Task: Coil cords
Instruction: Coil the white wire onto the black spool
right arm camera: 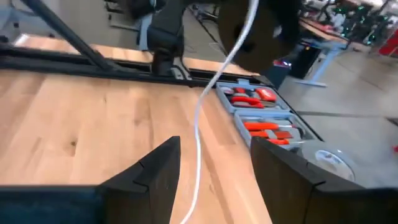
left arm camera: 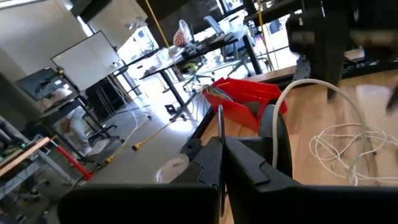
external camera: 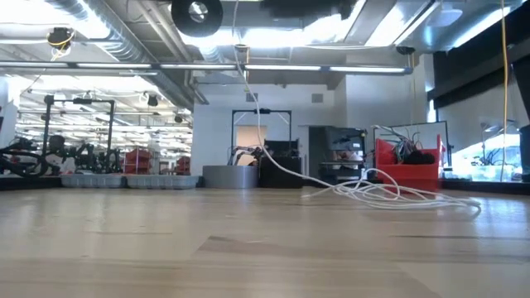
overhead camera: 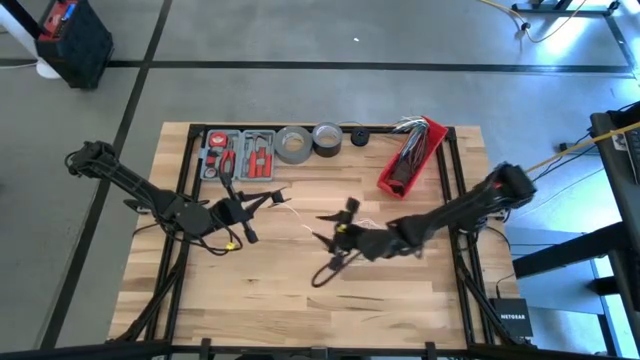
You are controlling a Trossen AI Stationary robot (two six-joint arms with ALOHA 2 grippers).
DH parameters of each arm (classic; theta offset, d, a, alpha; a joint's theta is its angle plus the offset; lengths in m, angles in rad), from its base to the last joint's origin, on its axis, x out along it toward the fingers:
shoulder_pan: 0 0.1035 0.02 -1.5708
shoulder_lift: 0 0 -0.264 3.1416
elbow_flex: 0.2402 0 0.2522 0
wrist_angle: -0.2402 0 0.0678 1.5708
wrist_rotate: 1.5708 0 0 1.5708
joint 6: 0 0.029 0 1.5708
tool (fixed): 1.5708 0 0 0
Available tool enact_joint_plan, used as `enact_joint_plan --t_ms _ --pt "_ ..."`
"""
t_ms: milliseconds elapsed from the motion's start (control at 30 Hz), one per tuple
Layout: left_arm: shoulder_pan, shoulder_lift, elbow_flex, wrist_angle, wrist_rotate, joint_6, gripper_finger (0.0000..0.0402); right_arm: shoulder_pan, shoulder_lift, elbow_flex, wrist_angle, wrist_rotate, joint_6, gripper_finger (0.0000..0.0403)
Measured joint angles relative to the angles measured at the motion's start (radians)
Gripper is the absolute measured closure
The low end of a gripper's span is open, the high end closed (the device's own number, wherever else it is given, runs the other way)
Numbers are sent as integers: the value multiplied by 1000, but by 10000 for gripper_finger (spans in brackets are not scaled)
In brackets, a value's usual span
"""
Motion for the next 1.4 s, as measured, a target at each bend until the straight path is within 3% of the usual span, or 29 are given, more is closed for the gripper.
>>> enact_joint_plan --t_ms 133,267,533,867,1100,1233,1400 --pt "0 0 0 0 0 -17 400 -46 70 0 90 47 -26 205" --pt "0 0 0 0 0 -23 400 -58 93 0 132 -126 -28 205" --pt "0 0 0 0 0 -29 400 -75 101 1 159 -121 -49 209" --pt "0 0 0 -2 0 -20 400 -87 172 2 159 -148 -56 291" --pt "-2 0 0 -2 0 -20 400 -86 174 1 160 -24 -165 392" --pt "-25 -6 0 2 44 -22 400 -80 174 1 156 129 -196 390" --pt "-47 -28 0 104 214 -24 400 -98 174 1 145 173 -191 397"
